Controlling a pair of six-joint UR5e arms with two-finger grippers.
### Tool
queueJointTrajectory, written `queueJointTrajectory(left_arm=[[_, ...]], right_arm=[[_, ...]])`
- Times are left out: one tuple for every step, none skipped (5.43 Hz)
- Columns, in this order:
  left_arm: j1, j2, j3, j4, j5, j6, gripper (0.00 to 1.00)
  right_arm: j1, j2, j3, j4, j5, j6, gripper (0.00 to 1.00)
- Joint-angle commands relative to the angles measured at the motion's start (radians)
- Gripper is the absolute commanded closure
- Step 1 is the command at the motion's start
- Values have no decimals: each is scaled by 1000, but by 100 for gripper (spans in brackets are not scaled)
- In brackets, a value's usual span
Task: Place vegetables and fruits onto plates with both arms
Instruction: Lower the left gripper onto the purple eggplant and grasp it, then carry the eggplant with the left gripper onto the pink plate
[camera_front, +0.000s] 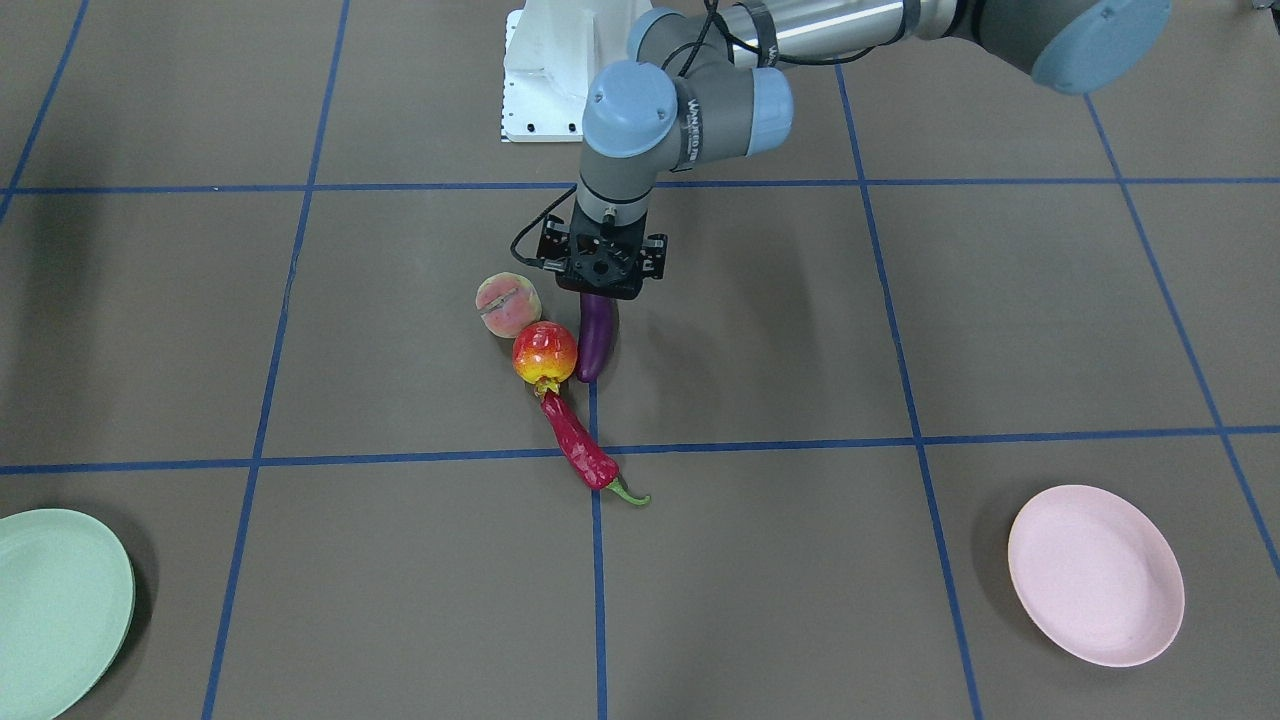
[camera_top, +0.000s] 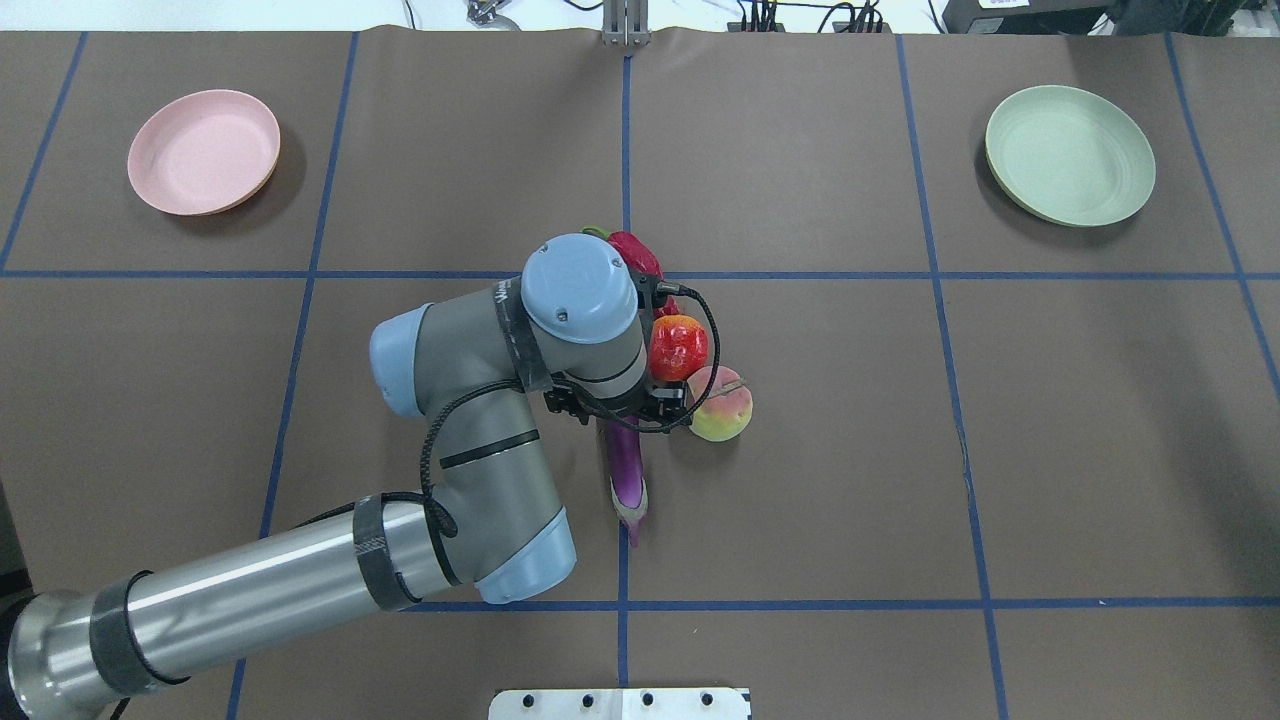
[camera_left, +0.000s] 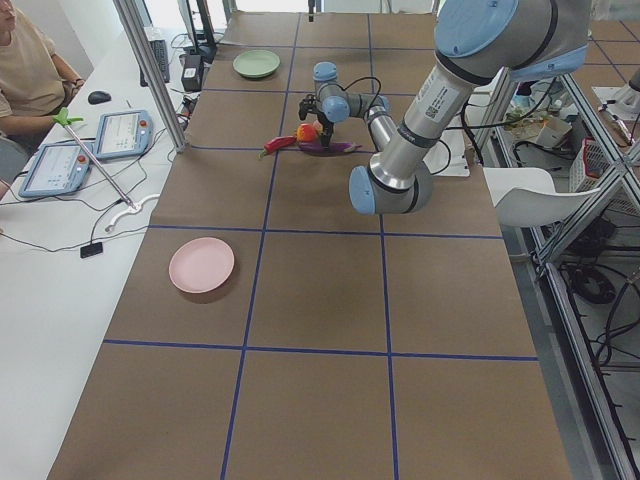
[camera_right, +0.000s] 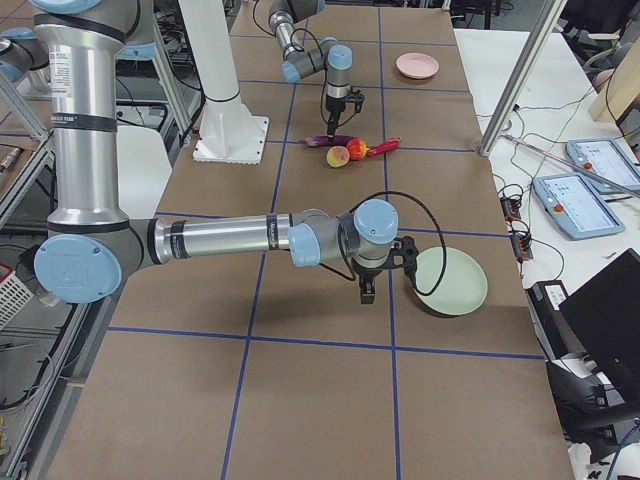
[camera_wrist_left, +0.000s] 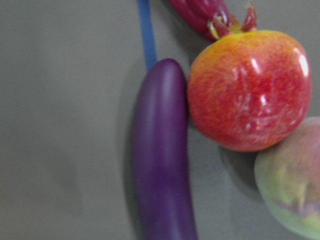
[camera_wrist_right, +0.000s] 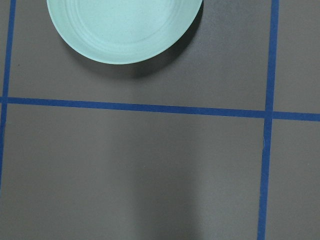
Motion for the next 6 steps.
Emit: queueJointTrajectory(left_arm=[[10, -31, 81, -26, 4, -18, 17], [6, -31, 80, -23, 5, -20, 93], [-14, -30, 57, -20, 4, -23, 100], [-61, 17, -11, -9, -19, -17, 100], [-133, 176, -176, 9, -105, -11, 100], [-219, 394, -378, 8, -149, -9, 100]], right_arm=[[-1, 1, -7, 0, 6, 0, 0], [-3, 1, -8, 0, 5, -1, 0], [-3, 4, -14, 0, 4, -1, 0], [-3, 10, -24, 0, 4, -1, 0], [-3, 16, -24, 0, 3, -1, 0], [-3, 22, -21, 0, 4, 0, 0]])
